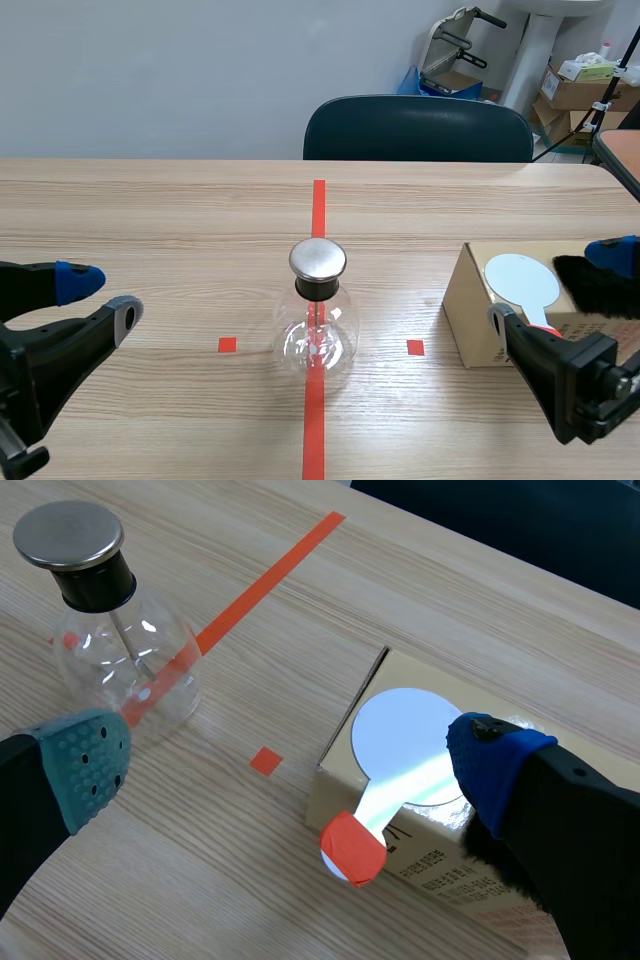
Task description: Do the electroscope experiment
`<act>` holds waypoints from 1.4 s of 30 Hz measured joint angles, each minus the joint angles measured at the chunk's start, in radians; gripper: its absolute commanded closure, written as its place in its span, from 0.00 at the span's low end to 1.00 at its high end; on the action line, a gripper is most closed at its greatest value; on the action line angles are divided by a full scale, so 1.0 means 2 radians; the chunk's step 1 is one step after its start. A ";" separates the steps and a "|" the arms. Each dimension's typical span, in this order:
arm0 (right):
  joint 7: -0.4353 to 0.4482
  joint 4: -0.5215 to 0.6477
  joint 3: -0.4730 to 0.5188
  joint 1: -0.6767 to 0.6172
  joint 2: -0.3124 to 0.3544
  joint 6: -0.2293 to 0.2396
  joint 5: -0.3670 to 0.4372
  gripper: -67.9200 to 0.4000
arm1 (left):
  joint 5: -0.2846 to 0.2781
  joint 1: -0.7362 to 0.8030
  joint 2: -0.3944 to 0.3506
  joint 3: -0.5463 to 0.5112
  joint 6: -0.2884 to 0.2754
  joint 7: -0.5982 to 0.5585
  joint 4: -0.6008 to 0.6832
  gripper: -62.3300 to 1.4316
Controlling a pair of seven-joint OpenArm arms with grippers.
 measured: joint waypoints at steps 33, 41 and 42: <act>0.012 0.000 0.000 0.001 0.000 0.000 0.000 0.00 | 0.000 0.000 0.000 0.000 0.000 0.000 0.000 0.50; 0.016 0.000 0.000 0.001 0.000 0.003 -0.060 0.00 | 0.000 0.000 0.000 0.000 0.000 0.000 0.000 0.50; 0.017 0.002 0.000 0.001 0.000 0.008 -0.083 0.00 | 0.000 0.000 -0.002 0.000 0.000 -0.001 0.000 0.50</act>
